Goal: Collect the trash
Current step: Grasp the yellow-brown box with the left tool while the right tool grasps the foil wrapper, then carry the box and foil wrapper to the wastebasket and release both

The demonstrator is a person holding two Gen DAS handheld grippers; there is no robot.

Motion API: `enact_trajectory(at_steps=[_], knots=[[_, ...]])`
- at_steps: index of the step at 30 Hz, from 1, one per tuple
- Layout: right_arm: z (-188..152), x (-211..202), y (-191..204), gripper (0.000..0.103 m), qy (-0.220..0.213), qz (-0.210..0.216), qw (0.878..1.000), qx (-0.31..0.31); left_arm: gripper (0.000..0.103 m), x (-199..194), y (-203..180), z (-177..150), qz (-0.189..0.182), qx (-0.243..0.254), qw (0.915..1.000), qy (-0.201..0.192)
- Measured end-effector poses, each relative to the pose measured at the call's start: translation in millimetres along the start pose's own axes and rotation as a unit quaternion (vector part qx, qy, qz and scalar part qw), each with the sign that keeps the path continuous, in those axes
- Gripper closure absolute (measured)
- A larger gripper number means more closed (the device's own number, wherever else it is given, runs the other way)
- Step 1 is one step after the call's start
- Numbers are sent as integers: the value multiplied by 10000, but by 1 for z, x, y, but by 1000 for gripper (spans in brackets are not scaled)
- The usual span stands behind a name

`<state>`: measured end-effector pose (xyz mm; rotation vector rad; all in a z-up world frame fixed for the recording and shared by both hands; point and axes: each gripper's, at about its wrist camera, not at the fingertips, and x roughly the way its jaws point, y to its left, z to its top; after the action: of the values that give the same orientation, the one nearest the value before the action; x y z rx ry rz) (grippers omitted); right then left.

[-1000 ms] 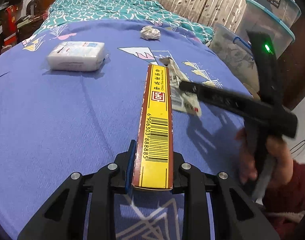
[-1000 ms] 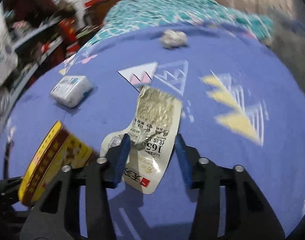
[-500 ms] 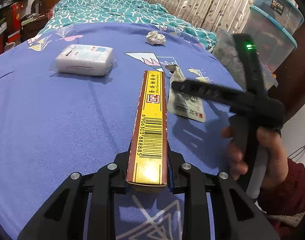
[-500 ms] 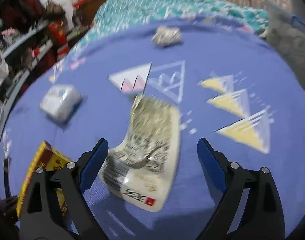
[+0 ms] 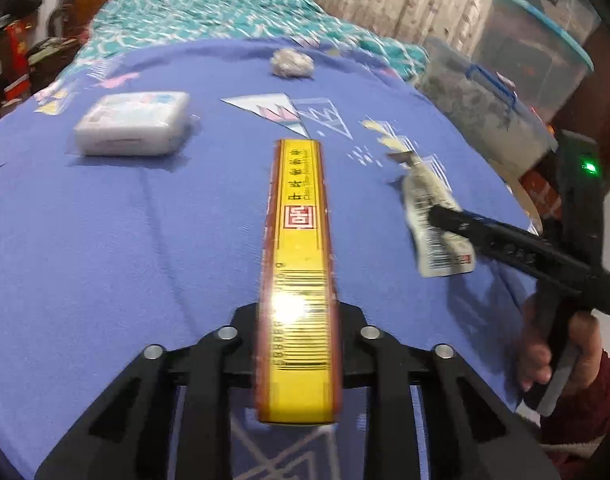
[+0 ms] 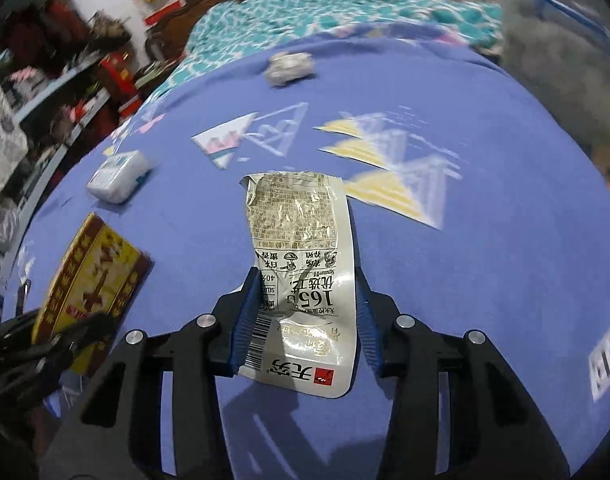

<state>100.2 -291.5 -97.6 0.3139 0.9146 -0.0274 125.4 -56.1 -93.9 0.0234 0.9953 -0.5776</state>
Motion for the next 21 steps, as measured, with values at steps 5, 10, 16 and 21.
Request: enact_trajectory(at_steps=[5,10,16,21], knots=[[-16,-29,-52,56,-204,-83,9976,659,82,9,-27,6,-224,276,9993,89],[-21,-50,-91,56,-487,-134,9923,1130,82,21,-71,19,-557,706,9958,144],[-26,-65,-137,56,-758,-227,9840,1593,82,47,-126,37,-866,1156,9890,303],[-29,-84,-187,56,-1062,-363,9726,2036,82,75,-190,61,-1116,1632,9792,458]])
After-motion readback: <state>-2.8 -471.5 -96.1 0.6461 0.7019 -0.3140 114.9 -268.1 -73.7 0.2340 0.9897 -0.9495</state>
